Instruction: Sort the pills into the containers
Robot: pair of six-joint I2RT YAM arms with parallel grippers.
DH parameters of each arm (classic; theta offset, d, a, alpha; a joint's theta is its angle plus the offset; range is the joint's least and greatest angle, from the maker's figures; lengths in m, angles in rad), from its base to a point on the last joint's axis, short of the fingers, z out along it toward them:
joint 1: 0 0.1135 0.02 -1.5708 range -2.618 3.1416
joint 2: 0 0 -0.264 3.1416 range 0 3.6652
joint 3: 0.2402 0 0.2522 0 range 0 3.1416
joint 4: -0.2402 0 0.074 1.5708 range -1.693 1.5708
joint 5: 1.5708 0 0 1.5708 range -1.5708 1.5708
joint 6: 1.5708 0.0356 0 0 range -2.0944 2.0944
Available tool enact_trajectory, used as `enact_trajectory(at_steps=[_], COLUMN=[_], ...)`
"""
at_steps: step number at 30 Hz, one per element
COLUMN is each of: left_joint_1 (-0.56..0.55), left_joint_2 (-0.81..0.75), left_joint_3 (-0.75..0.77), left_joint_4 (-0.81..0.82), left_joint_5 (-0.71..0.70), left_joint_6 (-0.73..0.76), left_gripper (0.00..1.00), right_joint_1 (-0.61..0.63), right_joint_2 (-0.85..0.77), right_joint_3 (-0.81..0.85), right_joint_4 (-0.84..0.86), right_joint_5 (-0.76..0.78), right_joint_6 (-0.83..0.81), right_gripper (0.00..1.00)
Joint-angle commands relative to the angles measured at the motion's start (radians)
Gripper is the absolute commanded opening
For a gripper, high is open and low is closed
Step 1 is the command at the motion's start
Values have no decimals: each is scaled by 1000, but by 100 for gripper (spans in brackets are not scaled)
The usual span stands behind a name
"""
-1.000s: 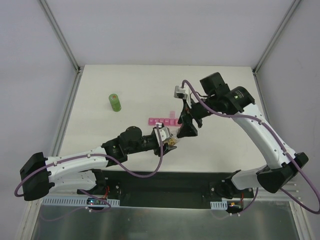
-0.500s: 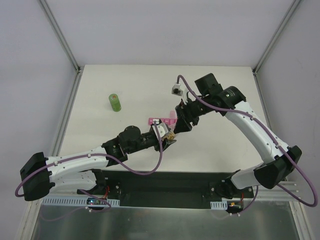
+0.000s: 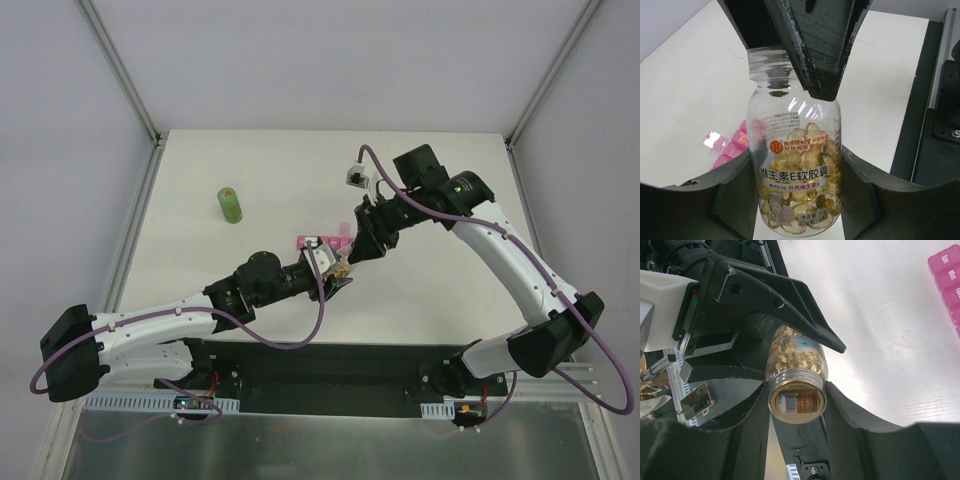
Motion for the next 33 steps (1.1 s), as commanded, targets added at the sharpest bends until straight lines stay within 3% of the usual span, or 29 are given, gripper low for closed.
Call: enact_trajectory(at_steps=[1,2,6,9,20,32,33], left_joint_1=[8,8,9,11,14,14,16], left_joint_2=[-1,-4,-18,-20,17,69,71], left_joint_3=[17,17,18,32,106,126,126], left_joint_4=[63,63,63,43,-86,-128,-128], left_joint_5=[28,31,34,33,45,33,34], left_joint_6=[-25,-37,-66,-81,-86,-63,-63], left_gripper=[55,65,82,86,77,75,72], right_joint_1=[2,2,5,18,64,68,68], right_joint_2=[-22,-23,-26,-28,-37,-36,-36], right_joint_3=[21,21,19,15,12,26,24], right_joint_4=[2,2,0,-4,-9,-12,-12], right_joint_5=[-50,-47,-30,3,124,108,106], right_joint_6=[-24,-30,-46,-61,-109,-103,-103], right_gripper=[5,4,3,2,1,1,1])
